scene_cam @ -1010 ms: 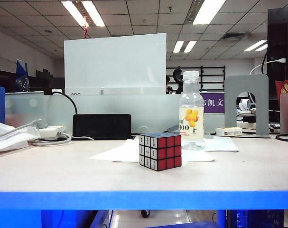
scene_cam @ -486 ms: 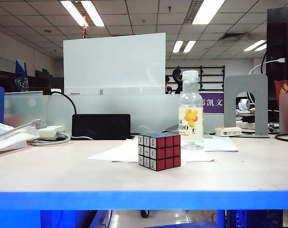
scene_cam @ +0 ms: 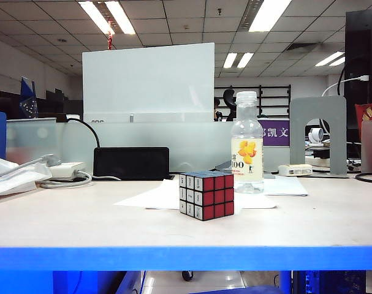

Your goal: Rotate the Rubik's Cube so that the bottom side is facing up.

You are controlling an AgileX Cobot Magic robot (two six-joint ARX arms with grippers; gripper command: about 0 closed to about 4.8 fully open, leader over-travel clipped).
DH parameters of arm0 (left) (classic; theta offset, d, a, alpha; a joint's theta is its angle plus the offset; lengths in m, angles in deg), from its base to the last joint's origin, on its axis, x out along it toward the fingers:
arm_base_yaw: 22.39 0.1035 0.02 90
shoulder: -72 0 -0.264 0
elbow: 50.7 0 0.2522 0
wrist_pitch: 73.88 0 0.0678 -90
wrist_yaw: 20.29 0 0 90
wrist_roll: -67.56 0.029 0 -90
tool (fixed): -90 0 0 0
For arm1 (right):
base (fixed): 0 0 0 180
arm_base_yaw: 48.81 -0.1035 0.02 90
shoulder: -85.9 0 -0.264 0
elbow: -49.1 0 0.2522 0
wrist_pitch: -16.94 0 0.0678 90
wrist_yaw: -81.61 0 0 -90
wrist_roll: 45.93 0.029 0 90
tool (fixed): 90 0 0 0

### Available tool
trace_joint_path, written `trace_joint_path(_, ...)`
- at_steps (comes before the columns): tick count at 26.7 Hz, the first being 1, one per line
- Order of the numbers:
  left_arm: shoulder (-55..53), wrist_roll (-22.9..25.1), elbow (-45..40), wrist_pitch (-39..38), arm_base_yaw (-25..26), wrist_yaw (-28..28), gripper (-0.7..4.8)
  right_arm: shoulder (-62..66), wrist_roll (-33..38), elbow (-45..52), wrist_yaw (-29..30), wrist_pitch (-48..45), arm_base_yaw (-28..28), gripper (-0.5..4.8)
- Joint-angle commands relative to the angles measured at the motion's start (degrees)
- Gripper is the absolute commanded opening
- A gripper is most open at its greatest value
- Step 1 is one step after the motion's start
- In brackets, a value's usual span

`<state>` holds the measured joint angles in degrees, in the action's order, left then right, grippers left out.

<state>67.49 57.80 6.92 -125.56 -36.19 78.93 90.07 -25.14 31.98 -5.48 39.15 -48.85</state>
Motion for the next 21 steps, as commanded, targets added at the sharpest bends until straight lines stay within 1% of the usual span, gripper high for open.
trace_joint_path(1, 4.39, -0.57, -5.01, -2.97, -0.02, 2.93, -0.06, -0.02, 0.20, -0.17, -0.31, -1.01, 0.02, -0.07)
trace_joint_path(2, 4.31, -0.81, -5.46, -5.44, 0.26, 3.69, -0.06, 0.24, 0.20, -0.20, -0.26, -1.01, 0.02, -0.07)
trace_joint_path(4, 2.51, -2.12, -7.56, -6.14, 0.13, 2.91, -0.06, -1.09, 0.20, -0.09, -0.26, 0.02, 0.00, -0.07)
trace_joint_path(5, 2.32, -2.25, -8.57, -5.53, 0.13, 1.66, -0.06, -1.11, 0.20, -0.09, -0.26, 0.13, -0.02, -0.07)
trace_joint_path(6, 1.86, -1.27, -9.22, -3.76, 0.11, -0.17, -0.06, -1.79, 0.20, -0.07, -0.44, 0.72, -0.02, -0.07)
trace_joint_path(8, 2.12, -1.11, -10.58, 1.27, 0.11, -1.55, -0.06, -2.67, 0.22, -0.09, -0.26, 1.46, 0.20, -0.07)
trace_joint_path(9, 2.21, -1.05, -11.26, 3.45, 0.11, -1.38, -0.06, -3.26, 0.22, -0.09, -0.20, 1.81, 0.22, -0.07)
trace_joint_path(12, 2.19, -1.14, -14.01, 11.34, 0.15, 2.82, -0.06, -4.13, 0.22, -0.07, -0.33, 2.21, 0.22, -0.07)
trace_joint_path(15, 2.21, -4.11, -17.62, 17.62, 0.13, 4.61, -0.06, -4.09, 0.22, -0.07, -0.31, 2.23, 0.28, -0.07)
trace_joint_path(17, 2.19, -4.79, -20.24, 20.22, 0.13, 6.12, -0.06, -4.09, 0.22, -0.07, -0.28, 2.25, 0.28, -0.07)
trace_joint_path(19, 2.21, -6.64, -23.10, 21.29, 0.15, 6.23, -0.06, -4.09, 0.20, -0.07, -0.31, 2.25, 0.28, -0.07)
trace_joint_path(20, 2.21, -9.46, -25.42, 21.27, 0.13, 6.51, -0.06, -4.09, 0.22, -0.07, -0.31, 2.23, 0.28, -0.07)
trace_joint_path(21, 2.21, -10.82, -26.43, 21.24, 0.13, 6.45, -0.06, -4.09, 0.22, -0.07, -0.28, 2.23, 0.28, -0.07)
